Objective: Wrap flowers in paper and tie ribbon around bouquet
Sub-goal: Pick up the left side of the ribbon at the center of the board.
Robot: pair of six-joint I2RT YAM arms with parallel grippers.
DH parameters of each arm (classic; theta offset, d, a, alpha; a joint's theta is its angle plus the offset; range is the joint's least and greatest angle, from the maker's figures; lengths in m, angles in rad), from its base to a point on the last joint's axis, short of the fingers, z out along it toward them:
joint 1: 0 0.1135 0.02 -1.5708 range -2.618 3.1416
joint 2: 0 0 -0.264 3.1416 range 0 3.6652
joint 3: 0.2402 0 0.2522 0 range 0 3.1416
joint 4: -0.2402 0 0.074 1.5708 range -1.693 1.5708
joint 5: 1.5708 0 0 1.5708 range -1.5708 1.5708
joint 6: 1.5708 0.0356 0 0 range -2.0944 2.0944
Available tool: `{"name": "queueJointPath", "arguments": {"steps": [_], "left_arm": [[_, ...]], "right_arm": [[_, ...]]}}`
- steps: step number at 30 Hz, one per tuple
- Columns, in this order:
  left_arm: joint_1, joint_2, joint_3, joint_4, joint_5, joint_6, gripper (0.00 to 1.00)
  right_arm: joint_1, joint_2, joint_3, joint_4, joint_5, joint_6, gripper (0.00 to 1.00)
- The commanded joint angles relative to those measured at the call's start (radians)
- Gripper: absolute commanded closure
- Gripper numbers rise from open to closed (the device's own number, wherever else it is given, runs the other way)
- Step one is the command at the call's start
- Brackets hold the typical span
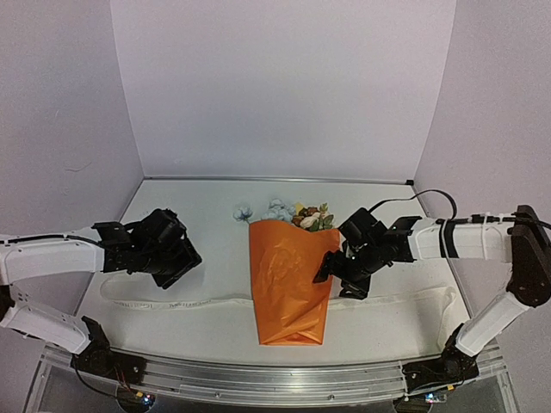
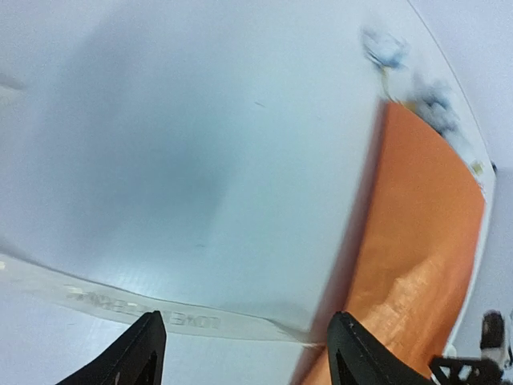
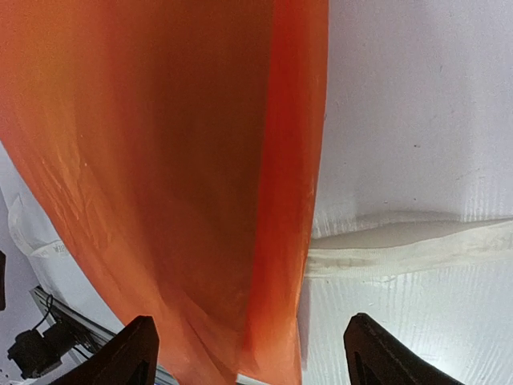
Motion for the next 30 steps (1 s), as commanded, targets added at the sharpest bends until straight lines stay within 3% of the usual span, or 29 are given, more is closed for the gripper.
{"name": "queueJointPath", "arguments": {"steps": [1,6,10,18,23,27,30], "left_arm": [[0.102,-0.135,-0.091,-0.314,-0.207,-0.232,0.27],[0.203,-0.251,-0.169,-0.434,-0.262,-0.335,0.27],[0.228,-0.209,-0.178,-0.521,-0.295,-0.407,0.26],[0.436,-0.078,-0.247,-0.315,-0.19,-0.215,0.29],[0.492,-0.01,-0.237,-0.241,-0.179,-0.157,0.33],[0.531,0.052,-0.243,-0.158,-0.138,-0.107,0.46],[0.533,0.093,-0.251,-0.116,-0.119,-0.102,0.7]], "right_arm": [[0.002,-0.047,0.003,-0.081,0.024,-0.121,0.15],[-0.013,-0.054,0.023,-0.091,-0.022,-0.171,0.14],[-0.02,-0.041,0.047,-0.092,-0.069,-0.181,0.14],[-0.026,-0.039,0.053,-0.092,-0.107,-0.176,0.13],[-0.029,-0.062,0.033,-0.092,-0.112,-0.17,0.13],[-0.034,-0.074,0.02,-0.093,-0.119,-0.162,0.13],[-0.037,-0.08,0.015,-0.094,-0.117,-0.157,0.14]]}}
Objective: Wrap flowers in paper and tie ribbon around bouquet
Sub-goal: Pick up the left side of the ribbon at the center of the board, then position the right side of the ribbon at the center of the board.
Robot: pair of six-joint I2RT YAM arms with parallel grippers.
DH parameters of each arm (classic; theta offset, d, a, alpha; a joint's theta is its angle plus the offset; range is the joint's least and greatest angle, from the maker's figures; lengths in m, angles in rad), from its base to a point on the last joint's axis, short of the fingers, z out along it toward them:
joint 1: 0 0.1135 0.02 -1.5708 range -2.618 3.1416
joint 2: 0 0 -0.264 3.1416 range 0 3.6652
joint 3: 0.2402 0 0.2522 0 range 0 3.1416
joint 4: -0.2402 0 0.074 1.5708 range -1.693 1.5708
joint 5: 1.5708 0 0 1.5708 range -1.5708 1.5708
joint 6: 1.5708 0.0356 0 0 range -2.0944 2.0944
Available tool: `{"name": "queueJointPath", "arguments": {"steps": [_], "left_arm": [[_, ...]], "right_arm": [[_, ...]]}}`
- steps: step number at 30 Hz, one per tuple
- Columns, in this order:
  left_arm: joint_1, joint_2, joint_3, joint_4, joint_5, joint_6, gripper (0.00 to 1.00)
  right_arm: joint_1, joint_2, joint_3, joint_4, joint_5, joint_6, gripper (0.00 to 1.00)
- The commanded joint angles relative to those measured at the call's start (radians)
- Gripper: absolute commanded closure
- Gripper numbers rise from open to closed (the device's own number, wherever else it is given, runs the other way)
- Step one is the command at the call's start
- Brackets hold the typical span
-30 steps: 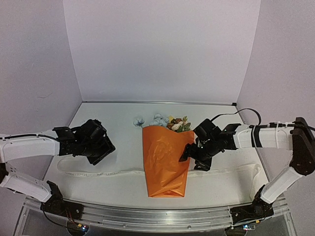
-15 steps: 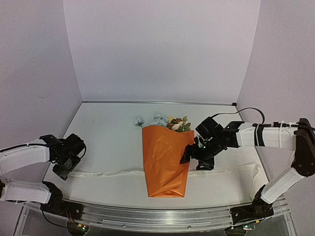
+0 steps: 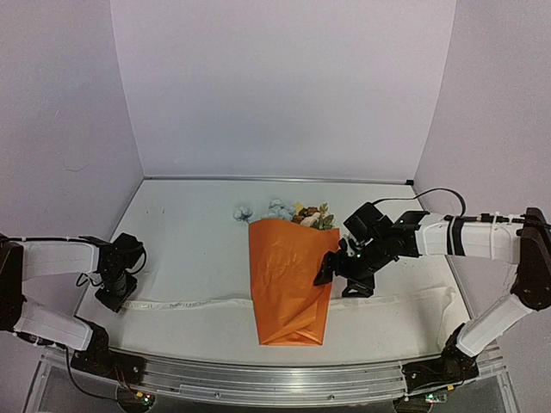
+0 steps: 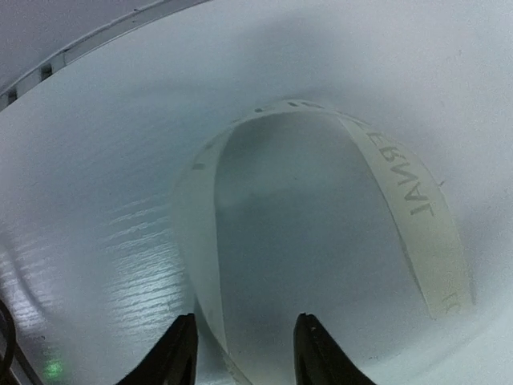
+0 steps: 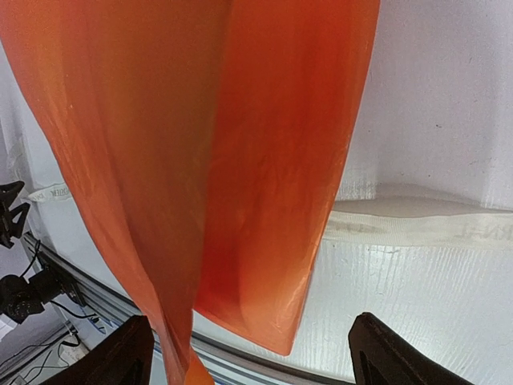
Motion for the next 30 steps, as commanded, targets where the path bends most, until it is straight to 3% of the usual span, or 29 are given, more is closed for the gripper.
{"name": "queueJointPath", "arguments": {"steps": [1,4,6,12,15,19,24,30], "left_arm": [[0.01,0.048,-0.006,0.109,0.038,0.049,0.77],[0.01,0.043,0.0,0.133,0.042,0.075,0.95],[0.01,0.024,0.021,0.148,0.033,0.116,1.0],[0.008,0.022,0.146,0.255,0.032,0.333,1.0],[-0.001,0.018,0.201,0.333,0.076,0.464,1.0],[-0.027,0.015,0.251,0.469,0.225,0.619,1.0],[-0.158,0.062,0.379,0.526,0.357,0.768,1.0],[-0.21,0.076,0.43,0.593,0.537,0.822,1.0]], "right_arm": [[-0.01,-0.044,-0.011,-0.011,0.005,0.002,0.14],[-0.019,-0.058,-0.022,-0.013,0.025,0.003,0.14],[-0.026,-0.079,-0.035,-0.023,0.052,0.002,0.15],[-0.061,-0.181,-0.091,-0.118,0.196,-0.014,0.11],[-0.087,-0.227,-0.144,-0.123,0.289,0.007,0.03],[-0.135,-0.264,-0.211,-0.134,0.38,0.046,0.02],[-0.274,-0.304,-0.319,-0.141,0.418,0.132,0.02],[-0.42,-0.44,-0.448,-0.212,0.579,0.159,0.02]]}}
